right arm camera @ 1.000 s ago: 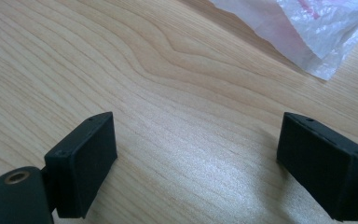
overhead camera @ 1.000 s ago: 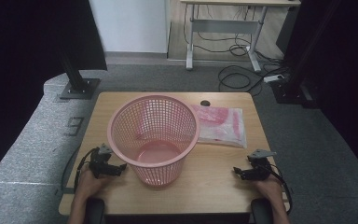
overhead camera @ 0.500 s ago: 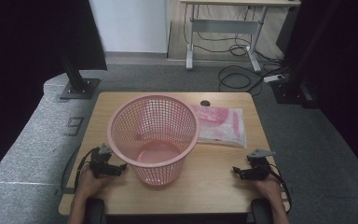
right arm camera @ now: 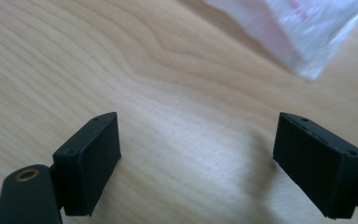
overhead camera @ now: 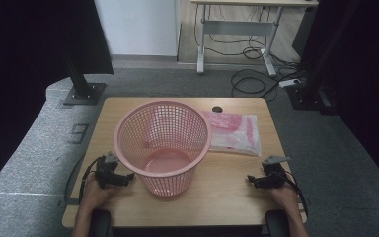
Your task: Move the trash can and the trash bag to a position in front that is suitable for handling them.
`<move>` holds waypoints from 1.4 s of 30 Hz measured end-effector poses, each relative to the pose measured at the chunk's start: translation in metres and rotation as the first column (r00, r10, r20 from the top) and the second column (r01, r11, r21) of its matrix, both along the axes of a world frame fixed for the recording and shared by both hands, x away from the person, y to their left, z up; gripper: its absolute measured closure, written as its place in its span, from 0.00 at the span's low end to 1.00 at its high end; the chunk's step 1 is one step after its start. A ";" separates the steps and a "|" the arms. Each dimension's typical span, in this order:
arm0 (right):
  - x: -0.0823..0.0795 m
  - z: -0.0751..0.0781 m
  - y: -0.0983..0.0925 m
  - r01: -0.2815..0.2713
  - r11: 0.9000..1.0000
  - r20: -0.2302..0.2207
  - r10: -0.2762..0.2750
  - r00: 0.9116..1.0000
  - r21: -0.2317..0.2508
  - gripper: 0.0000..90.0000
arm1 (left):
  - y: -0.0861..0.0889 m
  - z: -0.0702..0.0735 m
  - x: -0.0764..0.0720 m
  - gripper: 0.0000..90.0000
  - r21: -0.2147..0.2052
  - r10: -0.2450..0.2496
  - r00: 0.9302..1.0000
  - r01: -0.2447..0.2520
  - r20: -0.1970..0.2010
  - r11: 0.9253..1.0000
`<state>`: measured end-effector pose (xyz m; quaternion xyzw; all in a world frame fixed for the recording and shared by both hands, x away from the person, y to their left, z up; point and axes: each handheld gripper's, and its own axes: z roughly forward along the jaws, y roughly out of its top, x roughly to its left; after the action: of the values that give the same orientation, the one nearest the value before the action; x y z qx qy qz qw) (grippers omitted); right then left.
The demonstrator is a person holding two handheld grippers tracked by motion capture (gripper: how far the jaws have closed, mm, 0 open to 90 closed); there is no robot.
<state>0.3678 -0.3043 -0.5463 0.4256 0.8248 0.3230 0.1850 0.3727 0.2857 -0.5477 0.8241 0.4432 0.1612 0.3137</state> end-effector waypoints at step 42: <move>0.031 0.012 0.014 0.095 0.995 -0.115 -0.095 0.989 -0.005 0.95 | -0.001 0.000 0.000 0.00 0.000 0.007 1.000 -0.007 -0.001 1.000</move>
<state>0.3989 -0.2903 -0.5339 0.4823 0.8128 0.2892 0.1520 0.3727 0.2848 -0.5476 0.8227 0.4461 0.1620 0.3130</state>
